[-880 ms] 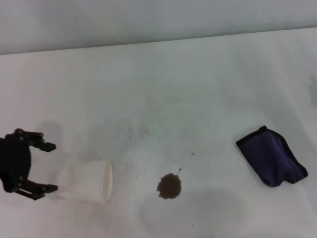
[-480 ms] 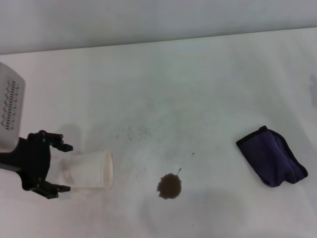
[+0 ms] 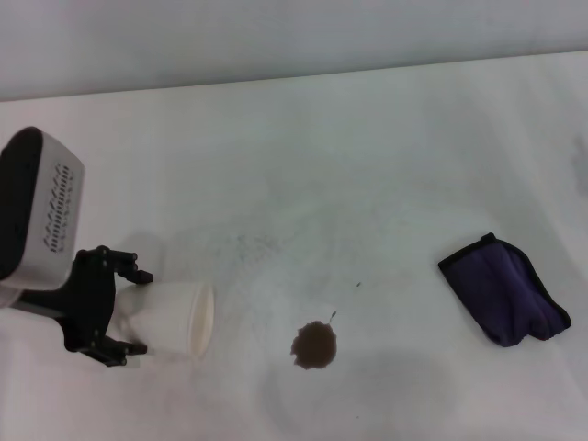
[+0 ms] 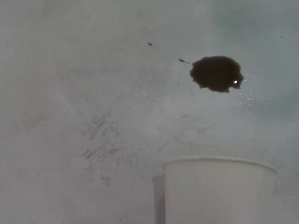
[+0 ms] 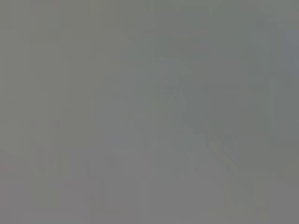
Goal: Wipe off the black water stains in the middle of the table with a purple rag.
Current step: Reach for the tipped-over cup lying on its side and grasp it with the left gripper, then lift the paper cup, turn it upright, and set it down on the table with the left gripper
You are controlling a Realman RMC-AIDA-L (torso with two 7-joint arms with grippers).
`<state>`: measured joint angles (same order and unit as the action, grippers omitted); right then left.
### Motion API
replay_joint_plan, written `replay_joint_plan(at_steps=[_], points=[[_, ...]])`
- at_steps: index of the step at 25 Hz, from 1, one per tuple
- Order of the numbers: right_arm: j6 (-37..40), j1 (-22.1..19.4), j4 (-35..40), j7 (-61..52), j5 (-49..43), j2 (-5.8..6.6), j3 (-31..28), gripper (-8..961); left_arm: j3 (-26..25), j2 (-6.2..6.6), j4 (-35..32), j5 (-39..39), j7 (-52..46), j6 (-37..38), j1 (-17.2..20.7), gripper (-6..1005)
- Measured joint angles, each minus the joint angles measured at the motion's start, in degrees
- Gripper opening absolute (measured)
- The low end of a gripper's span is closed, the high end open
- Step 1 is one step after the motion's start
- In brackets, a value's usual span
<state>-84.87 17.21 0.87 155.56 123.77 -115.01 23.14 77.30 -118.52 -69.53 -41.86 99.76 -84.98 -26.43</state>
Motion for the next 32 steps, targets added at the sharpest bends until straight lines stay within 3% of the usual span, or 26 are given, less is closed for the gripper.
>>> replay_joint_plan(at_steps=[7,24,32], points=[[-0.42,-0.15,0.26,0.0,-0.01,-0.04,0.24,424,2.5,-0.37,2.27,-2.11,1.13,4.2,0.46,874],[-1.72,-0.61,-1.33,-0.05,-0.09,-0.03,0.58,424,2.61,-0.37,3.23,-5.82,1.11,5.12,1.78,816],[-3.08,-1.01,-1.37,0.01,-0.12,0.05,0.62,425,-4.07,-0.32,1.93,-17.75,1.49,6.24,4.43,808]])
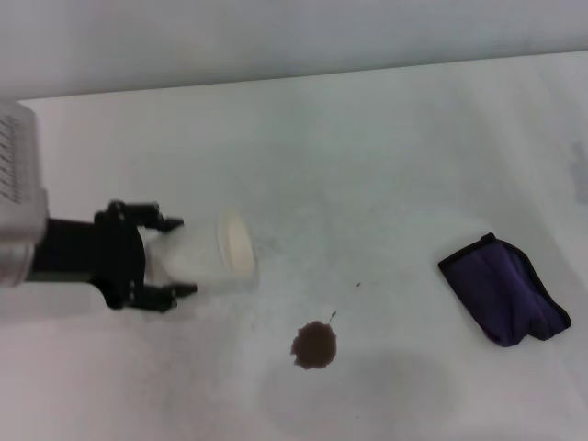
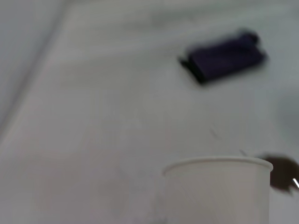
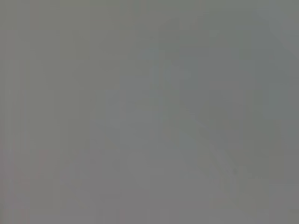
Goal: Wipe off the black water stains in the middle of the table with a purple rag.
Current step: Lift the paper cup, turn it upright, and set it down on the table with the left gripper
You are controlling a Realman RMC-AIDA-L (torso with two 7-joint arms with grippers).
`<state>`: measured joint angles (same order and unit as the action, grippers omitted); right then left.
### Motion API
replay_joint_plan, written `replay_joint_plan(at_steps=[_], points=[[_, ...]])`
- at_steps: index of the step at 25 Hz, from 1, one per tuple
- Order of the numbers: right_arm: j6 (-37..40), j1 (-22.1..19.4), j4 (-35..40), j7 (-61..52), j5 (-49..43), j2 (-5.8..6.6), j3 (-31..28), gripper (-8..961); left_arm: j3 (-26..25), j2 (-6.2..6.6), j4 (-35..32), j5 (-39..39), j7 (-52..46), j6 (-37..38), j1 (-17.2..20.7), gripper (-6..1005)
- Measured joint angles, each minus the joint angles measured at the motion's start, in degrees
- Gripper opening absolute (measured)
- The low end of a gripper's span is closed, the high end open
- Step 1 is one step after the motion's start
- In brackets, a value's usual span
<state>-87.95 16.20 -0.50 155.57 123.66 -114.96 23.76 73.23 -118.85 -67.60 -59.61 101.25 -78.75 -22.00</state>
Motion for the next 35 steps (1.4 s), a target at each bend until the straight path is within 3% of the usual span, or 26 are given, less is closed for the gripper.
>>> replay_joint_plan(at_steps=[4,8,10,11,20,28,35], points=[[-0.07,0.0,0.46,0.0,0.0,0.0,0.62,425,-3.92,0.0,2.98,-9.44,3.72,0.79,1.71,806],[0.07,0.21,1.6,0.08,0.01,0.0,1.96,424,-5.18,-0.03,9.93,-20.55,9.53,3.21,3.04,805],[0.39,0.33,2.39,0.46,0.0,0.03,3.24,424,-5.4,0.0,11.78,-22.54,10.88,3.71,3.07,804],[0.49,0.43,2.59,0.78,0.0,0.04,3.67,424,-6.29,0.06,18.35,-27.86,15.58,4.74,2.92,804],[0.65,0.76,4.0,1.63,0.0,0.09,4.84,425,-8.01,-0.02,37.2,-42.7,28.08,5.56,2.25,802],[0.5,0.08,4.34,2.46,0.0,0.09,5.35,424,-8.02,-0.1,49.13,-52.57,37.37,5.85,2.0,802],[0.12,-0.75,4.31,2.89,0.0,0.09,5.34,425,-8.04,-0.19,54.82,-57.18,42.84,6.52,2.48,803]])
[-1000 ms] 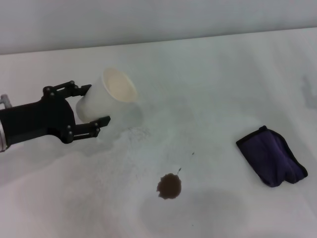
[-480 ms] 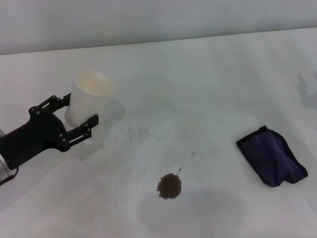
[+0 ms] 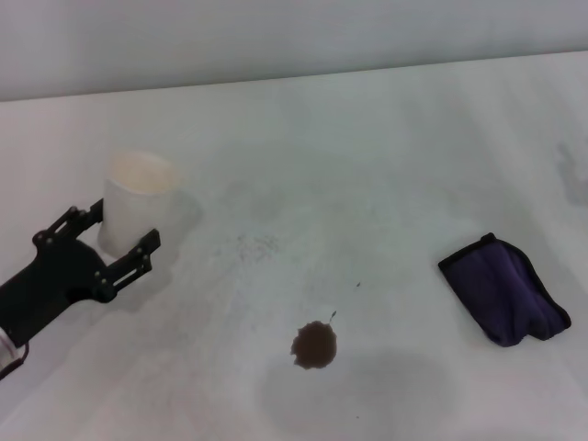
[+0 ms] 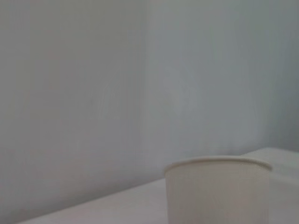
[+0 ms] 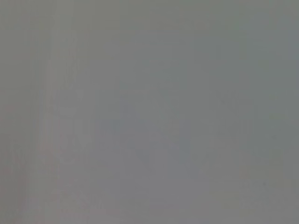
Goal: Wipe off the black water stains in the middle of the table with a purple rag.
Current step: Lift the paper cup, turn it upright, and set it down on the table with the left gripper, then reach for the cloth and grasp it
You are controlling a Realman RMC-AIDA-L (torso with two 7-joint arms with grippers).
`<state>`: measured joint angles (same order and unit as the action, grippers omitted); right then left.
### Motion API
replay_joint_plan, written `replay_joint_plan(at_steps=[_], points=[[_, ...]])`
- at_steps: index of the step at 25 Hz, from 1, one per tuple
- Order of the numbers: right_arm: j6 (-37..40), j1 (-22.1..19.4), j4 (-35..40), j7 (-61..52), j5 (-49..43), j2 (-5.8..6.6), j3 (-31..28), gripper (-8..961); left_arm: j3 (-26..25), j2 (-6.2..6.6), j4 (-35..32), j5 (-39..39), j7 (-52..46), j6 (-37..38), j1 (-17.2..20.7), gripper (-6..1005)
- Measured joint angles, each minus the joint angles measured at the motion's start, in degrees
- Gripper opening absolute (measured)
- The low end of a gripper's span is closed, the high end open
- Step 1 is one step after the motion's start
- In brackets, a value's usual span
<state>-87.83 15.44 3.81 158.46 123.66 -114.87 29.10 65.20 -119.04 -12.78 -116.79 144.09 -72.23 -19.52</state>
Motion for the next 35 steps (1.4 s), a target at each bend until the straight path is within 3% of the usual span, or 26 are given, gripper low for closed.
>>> replay_joint_plan(at_steps=[14,23,35], points=[[-0.77,-0.33,-0.36,0.01,-0.08,0.0,-0.01,425,0.46,-0.25,6.19,-1.16,5.66,4.25,0.9,812],[-0.39,-0.33,-0.32,0.01,-0.09,-0.01,-0.01,424,0.2,-0.49,6.44,-1.16,10.32,2.08,3.8,830],[-0.15,-0.65,0.07,0.05,-0.53,0.05,-0.04,424,0.72,-0.34,6.62,-1.19,10.66,0.96,3.55,859]])
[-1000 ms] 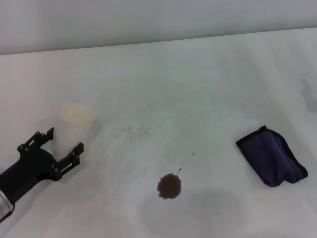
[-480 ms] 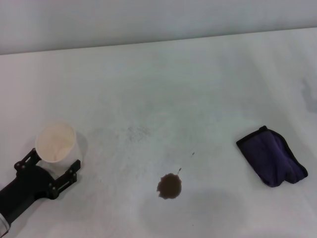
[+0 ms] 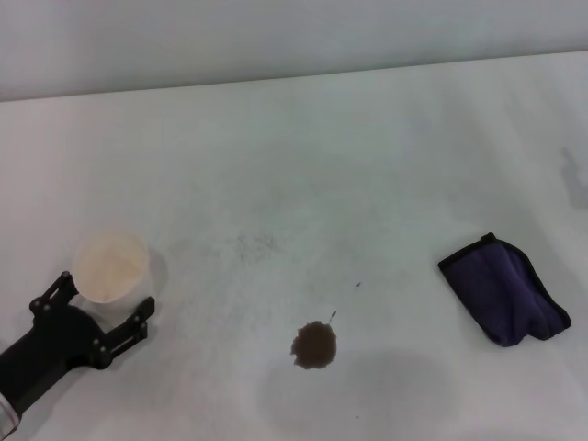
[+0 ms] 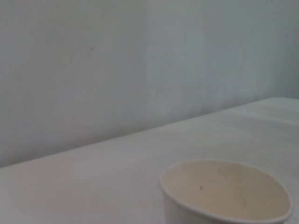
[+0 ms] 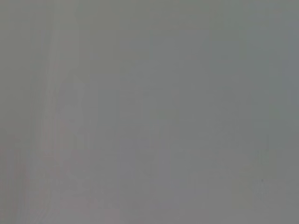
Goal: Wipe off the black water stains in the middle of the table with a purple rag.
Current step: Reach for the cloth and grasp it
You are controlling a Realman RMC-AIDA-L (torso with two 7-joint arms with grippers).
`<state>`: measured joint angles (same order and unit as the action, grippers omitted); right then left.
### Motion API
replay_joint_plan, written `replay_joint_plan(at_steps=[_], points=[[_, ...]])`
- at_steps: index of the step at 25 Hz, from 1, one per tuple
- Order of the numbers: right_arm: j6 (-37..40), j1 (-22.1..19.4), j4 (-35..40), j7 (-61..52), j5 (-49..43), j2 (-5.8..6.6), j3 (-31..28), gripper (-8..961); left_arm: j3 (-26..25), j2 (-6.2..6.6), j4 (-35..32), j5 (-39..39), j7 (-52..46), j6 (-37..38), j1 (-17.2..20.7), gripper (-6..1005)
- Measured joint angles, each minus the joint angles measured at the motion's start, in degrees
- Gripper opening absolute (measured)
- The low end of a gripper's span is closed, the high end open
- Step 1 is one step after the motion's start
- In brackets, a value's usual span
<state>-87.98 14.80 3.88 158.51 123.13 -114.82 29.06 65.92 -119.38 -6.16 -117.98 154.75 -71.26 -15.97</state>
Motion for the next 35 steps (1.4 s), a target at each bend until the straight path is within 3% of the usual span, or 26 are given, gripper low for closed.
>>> replay_joint_plan(at_steps=[5,11,16,21,25,31,35], points=[[-0.12,-0.26,0.6,0.06,0.0,0.02,-0.14,424,0.0,0.04,0.3,0.01,1.3,-1.61,2.0,877],[0.16,-0.34,1.52,0.13,0.08,0.04,-0.51,424,-0.62,0.12,0.01,-1.28,3.94,-5.67,7.61,876],[0.17,-0.39,2.84,-3.16,0.46,0.03,-1.02,425,-0.72,0.2,0.14,-8.88,5.29,-7.78,11.47,877],[1.66,-0.7,8.59,-25.12,-0.09,0.08,-1.01,425,-0.71,0.33,0.18,-15.85,5.21,-9.62,12.79,879],[7.49,-1.5,20.04,-48.08,-6.1,0.2,0.9,424,-0.7,0.4,0.04,-18.54,5.12,-10.01,12.51,880],[10.73,-1.76,40.99,-76.34,-24.61,0.54,1.46,424,-0.7,0.43,-0.22,-20.87,5.36,-14.32,10.79,880],[10.06,-0.13,57.48,-95.82,-42.98,0.71,2.03,424,-0.71,0.49,-0.26,-22.21,5.32,-15.89,9.66,880]])
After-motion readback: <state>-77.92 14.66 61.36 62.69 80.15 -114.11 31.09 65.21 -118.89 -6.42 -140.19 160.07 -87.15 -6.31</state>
